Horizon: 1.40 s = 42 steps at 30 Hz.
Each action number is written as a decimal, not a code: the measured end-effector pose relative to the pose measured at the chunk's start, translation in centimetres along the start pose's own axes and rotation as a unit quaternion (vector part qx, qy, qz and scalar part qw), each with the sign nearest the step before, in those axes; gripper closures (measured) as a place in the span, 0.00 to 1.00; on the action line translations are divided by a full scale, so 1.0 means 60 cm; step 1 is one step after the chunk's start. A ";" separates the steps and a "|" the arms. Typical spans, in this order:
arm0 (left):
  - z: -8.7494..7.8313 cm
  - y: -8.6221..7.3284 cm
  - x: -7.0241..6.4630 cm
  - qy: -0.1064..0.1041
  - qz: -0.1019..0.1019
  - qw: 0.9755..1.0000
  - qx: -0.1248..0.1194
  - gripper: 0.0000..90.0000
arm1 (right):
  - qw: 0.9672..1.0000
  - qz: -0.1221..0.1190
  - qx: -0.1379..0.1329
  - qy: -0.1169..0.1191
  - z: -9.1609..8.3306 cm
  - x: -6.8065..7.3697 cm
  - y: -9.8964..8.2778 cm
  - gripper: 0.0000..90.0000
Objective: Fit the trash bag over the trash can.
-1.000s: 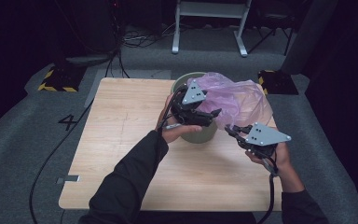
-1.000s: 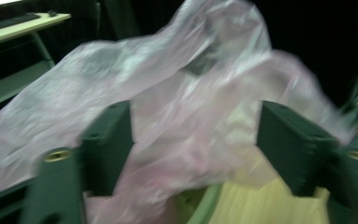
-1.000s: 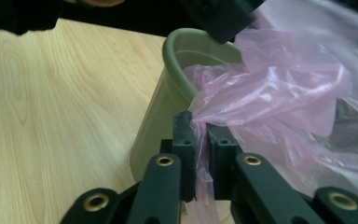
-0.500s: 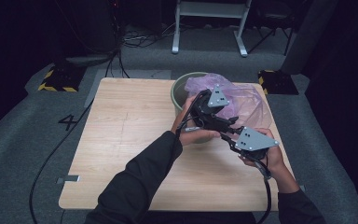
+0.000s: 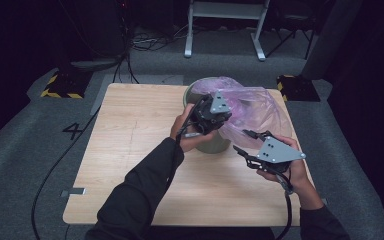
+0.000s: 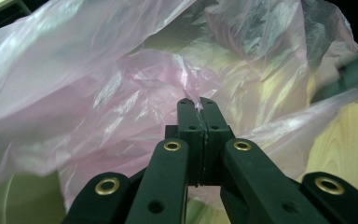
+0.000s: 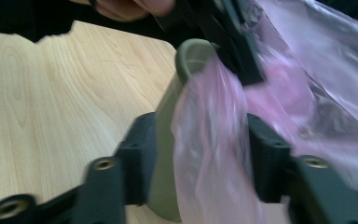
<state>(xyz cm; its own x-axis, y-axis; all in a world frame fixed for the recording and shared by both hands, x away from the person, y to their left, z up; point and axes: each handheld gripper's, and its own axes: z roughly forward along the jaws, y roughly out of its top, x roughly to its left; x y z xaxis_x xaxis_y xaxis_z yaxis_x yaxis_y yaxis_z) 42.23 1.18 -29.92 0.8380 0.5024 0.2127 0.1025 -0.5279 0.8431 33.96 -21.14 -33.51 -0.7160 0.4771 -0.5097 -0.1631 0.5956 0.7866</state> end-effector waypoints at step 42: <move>-0.070 -0.202 0.088 0.062 -0.101 0.993 -0.029 0.99 | 0.968 0.237 0.058 -0.062 0.040 -0.167 -0.070 0.99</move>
<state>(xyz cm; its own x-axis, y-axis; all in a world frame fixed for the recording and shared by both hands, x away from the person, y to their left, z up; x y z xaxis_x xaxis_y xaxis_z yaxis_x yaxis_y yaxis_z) 43.19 13.12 -36.95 0.7307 0.6765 0.0917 0.2288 -0.3693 0.9007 43.46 -26.86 -32.54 -0.6039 0.7840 -0.1439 0.2468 0.3555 0.9015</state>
